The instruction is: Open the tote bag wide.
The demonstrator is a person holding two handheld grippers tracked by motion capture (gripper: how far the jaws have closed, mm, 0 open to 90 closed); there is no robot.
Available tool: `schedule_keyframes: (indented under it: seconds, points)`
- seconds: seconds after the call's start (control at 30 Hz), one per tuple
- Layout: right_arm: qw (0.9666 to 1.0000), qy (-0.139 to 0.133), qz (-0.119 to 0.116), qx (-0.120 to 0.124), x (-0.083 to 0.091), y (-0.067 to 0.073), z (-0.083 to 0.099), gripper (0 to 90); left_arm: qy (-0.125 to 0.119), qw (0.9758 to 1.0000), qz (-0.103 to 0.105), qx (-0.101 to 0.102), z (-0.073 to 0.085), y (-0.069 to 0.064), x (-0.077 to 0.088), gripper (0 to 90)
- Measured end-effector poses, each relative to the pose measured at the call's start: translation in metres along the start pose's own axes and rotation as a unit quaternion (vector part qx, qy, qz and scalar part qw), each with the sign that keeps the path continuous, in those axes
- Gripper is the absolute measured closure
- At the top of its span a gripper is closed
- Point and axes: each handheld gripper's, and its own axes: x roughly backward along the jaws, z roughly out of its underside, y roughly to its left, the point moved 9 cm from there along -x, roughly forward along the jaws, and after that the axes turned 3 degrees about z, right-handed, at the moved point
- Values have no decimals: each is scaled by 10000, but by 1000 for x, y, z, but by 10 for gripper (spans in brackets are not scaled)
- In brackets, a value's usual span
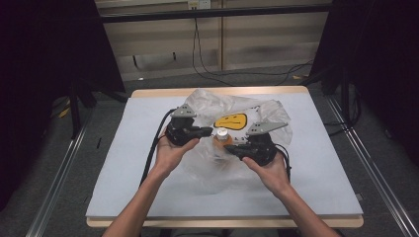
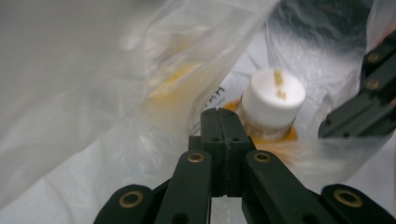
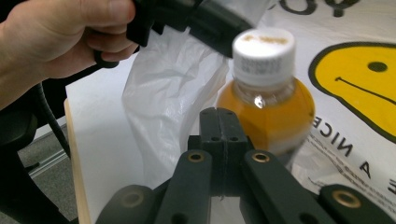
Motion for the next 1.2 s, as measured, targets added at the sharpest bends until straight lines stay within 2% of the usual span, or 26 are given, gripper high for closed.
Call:
schedule_keyframes:
  seconds: [0.17,0.2,0.4,0.43,0.47,0.53,0.57,0.63,0.67,0.77,0.87,0.97,1.07,1.13,1.2]
  points:
    - [9999,10,54,-120,2,-7,6,900,186,9998,-39,28,16,3,-4,900]
    - [9998,-7,98,-152,3,-12,7,900,220,9997,-4,58,21,5,-5,900]
    - [9994,14,288,-184,8,-27,11,900,353,9993,-28,78,31,10,-2,900]
    - [9993,9,290,-218,9,-30,12,900,364,9993,-10,90,34,11,-3,900]
    - [9985,90,461,-282,9,-42,18,900,428,9990,-52,124,40,12,-4,900]
    - [9978,139,534,-378,9,-50,24,900,551,9984,-38,134,50,15,-6,900]
    - [9978,139,534,-378,9,-50,24,900,551,9984,-38,134,50,15,-6,900]
    - [9967,313,624,-424,6,-59,38,900,663,9976,3,202,65,21,-11,900]
    - [9967,340,599,-425,4,-60,42,900,780,9967,-18,226,70,22,-12,900]
    - [9960,506,621,-403,-3,-64,56,900,892,9956,120,269,83,22,-20,900]
    - [9954,620,611,-399,-10,-65,67,900,1095,9935,152,288,95,23,-22,900]
    - [9942,811,633,-309,-15,-67,77,900,1143,9925,236,363,106,22,-23,900]
    - [9923,958,679,-390,-17,-71,87,900,1128,9924,323,374,113,21,-24,900]
    - [9908,1105,699,-363,-18,-74,95,900,1250,9905,373,424,121,20,-23,900]
    - [9897,1194,689,-397,-19,-74,101,900,1321,9900,299,402,125,21,-23,900]
